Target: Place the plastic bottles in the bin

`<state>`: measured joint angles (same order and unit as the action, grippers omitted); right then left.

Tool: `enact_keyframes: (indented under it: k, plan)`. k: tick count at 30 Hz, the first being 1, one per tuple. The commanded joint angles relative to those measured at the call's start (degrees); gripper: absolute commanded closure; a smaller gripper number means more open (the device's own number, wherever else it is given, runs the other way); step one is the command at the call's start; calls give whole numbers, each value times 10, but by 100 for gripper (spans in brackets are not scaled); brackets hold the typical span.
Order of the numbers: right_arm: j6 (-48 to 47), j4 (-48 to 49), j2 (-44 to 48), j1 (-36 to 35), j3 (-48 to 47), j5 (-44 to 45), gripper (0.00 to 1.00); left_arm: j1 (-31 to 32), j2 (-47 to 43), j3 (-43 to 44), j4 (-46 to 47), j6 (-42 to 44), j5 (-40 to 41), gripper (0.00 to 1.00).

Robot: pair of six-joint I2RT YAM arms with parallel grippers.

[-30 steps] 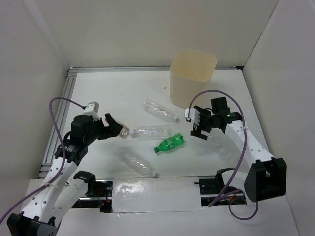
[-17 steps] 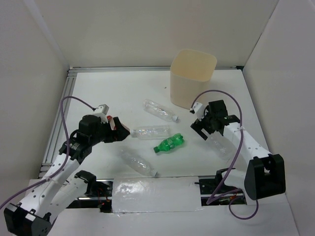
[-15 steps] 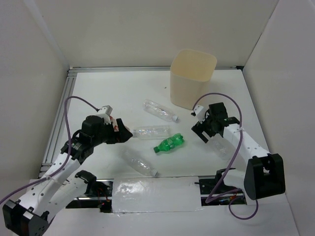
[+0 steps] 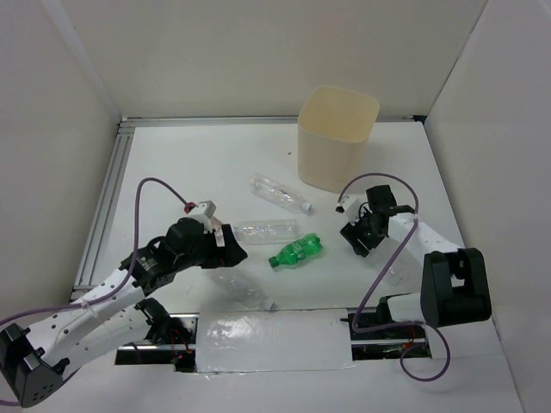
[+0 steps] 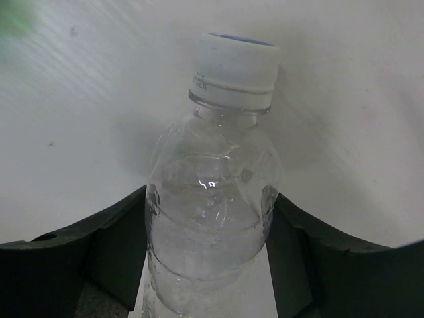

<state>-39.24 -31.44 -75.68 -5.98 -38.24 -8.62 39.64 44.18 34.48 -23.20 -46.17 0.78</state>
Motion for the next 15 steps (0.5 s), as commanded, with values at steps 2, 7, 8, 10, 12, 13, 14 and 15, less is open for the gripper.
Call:
enact_keyframes:
  k: [2,7,8,10,12,13,14,15]
  plan:
    - [-93,-109,10,3,-44,-141,56,52,5,-20,-5,-85,54,0]
    - [-224,-238,76,3,-229,-345,61,120,56,-8,-54,-153,107,0]
    - [-209,-238,77,-8,-259,-384,61,147,71,10,-74,-195,134,0]
    - [-167,-198,67,-14,-348,-414,61,176,118,30,-94,-227,154,0]
    - [-93,-167,43,-23,-404,-449,61,213,148,58,-121,-278,179,0]
    - [-63,-119,35,-23,-449,-459,61,222,174,66,-127,-292,179,0]
    - [-32,-91,29,-23,-466,-465,61,228,186,74,-127,-304,186,0]
    - [33,-57,24,-23,-481,-471,61,233,198,80,-135,-319,186,0]
